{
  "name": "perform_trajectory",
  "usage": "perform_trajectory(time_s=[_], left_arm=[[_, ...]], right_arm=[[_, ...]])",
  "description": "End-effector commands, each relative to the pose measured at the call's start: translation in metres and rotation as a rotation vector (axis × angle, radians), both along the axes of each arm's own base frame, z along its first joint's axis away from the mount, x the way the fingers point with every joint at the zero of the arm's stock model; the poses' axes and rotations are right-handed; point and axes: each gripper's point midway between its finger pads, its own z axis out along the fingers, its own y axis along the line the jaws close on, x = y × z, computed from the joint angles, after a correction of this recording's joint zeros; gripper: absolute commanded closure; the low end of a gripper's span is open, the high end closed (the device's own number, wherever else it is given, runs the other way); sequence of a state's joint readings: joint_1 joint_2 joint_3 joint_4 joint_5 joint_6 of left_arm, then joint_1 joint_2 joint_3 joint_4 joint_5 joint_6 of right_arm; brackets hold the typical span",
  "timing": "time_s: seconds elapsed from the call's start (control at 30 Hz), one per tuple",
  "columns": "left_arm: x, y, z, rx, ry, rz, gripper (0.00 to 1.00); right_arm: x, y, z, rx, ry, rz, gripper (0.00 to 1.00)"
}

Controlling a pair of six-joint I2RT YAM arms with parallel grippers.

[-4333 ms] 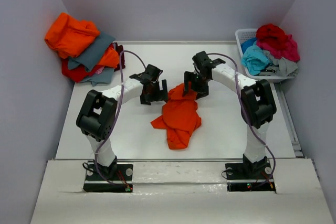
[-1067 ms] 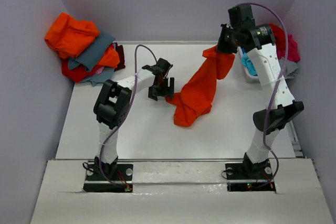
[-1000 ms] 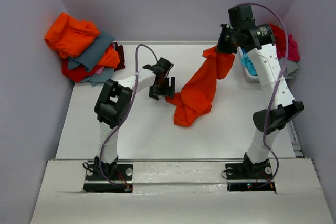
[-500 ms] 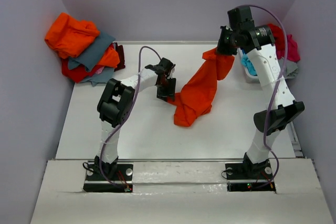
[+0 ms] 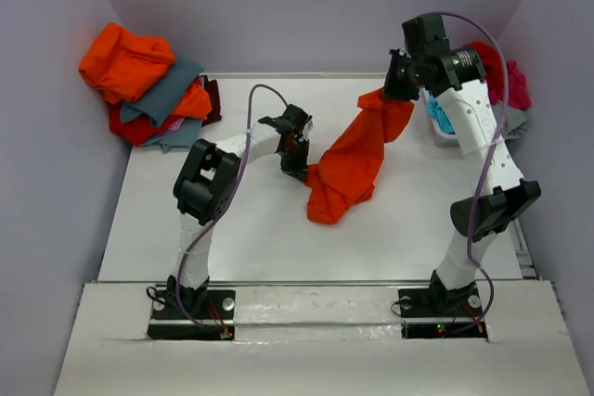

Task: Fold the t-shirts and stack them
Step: Flatten the tshirt out

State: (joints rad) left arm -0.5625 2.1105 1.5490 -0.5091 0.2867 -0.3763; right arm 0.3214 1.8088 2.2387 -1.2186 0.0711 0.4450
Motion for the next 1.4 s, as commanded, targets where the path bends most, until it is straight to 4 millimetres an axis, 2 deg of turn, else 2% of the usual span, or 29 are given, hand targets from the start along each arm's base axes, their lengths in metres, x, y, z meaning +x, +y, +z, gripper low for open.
perform_trajectory(time_s=[0.0,0.1,0.13,0.23,0.3,0.4,0.5,0.8,1.03,1.37], left_arm=[[0.009,0.018,0.027,0.072,-0.115,0.050,0.94],[0.026,0.032,0.064,0.094,-0.256,0.146,0.94],[0.033,0.038,0.085,0.101,-0.324,0.182,0.94],[0.045,0.047,0.124,0.120,-0.414,0.233,0.94],[0.045,0.054,0.142,0.142,-0.438,0.241,0.94],[0.054,0.062,0.189,0.144,-0.531,0.271,0.94],[0.055,0.071,0.214,0.160,-0.577,0.286,0.94],[0.048,0.104,0.244,0.208,-0.629,0.442,0.94],[0.041,0.136,0.291,0.161,-0.751,0.608,0.94],[0.039,0.168,0.320,0.189,-0.819,0.683,0.94]], right_arm=[[-0.006,-0.005,0.024,0.019,-0.081,-0.009,0.93],[-0.006,-0.006,0.025,0.018,-0.086,-0.016,0.93],[-0.008,-0.006,0.028,0.020,-0.095,-0.015,0.93],[-0.009,-0.008,0.033,0.017,-0.109,-0.016,0.93],[-0.011,-0.009,0.035,0.014,-0.115,-0.017,0.93],[-0.014,-0.012,0.041,0.014,-0.129,-0.023,0.93],[-0.020,-0.016,0.047,0.011,-0.146,-0.032,0.93],[-0.034,-0.031,0.052,-0.025,-0.159,-0.074,0.93],[-0.044,-0.046,0.044,-0.057,-0.135,-0.148,0.93],[-0.056,-0.063,0.037,-0.099,-0.123,-0.212,0.93]])
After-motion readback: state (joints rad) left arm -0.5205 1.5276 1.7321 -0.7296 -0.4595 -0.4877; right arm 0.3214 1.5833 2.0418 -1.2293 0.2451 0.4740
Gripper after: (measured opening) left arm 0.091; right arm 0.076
